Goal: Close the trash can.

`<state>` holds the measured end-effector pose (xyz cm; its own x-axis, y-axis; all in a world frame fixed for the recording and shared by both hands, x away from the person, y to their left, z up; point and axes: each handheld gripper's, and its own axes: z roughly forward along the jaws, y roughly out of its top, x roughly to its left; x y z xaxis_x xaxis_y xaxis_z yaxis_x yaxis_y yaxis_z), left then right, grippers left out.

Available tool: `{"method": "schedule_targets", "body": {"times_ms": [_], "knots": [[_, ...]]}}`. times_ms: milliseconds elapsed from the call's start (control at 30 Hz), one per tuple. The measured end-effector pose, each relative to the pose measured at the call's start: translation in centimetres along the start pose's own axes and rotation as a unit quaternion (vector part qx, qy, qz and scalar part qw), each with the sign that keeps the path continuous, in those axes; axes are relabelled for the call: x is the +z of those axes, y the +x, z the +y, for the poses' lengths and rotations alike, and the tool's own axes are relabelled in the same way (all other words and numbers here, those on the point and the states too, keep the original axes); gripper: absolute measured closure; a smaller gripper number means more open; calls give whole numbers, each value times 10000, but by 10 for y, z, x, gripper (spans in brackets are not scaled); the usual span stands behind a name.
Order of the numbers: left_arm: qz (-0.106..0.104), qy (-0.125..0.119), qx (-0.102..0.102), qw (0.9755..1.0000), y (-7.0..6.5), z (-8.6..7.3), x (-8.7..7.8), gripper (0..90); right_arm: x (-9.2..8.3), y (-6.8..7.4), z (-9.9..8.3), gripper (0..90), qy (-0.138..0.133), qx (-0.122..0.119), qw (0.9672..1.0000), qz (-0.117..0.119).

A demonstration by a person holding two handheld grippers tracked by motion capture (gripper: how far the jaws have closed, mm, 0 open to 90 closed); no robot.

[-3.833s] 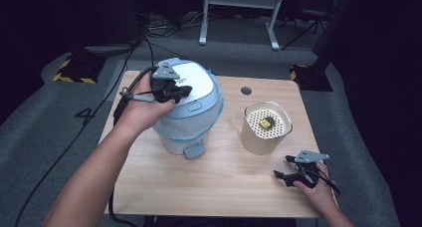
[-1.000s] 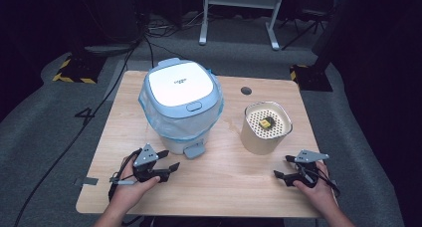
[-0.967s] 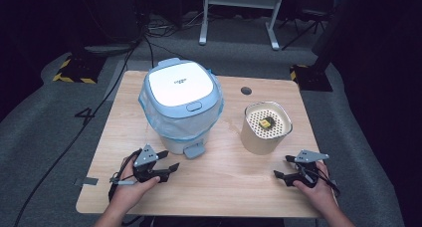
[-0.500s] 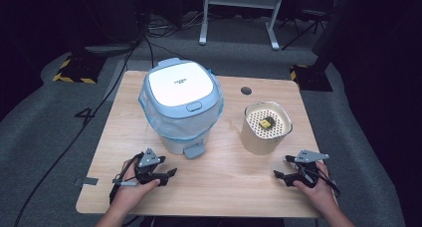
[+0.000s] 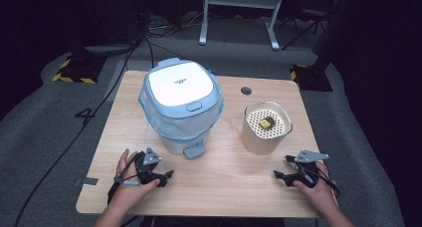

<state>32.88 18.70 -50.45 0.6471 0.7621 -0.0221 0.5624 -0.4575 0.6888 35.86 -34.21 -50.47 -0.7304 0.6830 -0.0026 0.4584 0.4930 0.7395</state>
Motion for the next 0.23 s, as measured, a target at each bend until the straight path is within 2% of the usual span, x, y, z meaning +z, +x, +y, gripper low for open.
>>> {"method": "schedule_targets", "body": {"times_ms": [233], "knots": [[47, -5, -41, 10000, -1, -1, -1, 147, 0, 0, 0, 169, 2, -2, 10000, 0]]}}
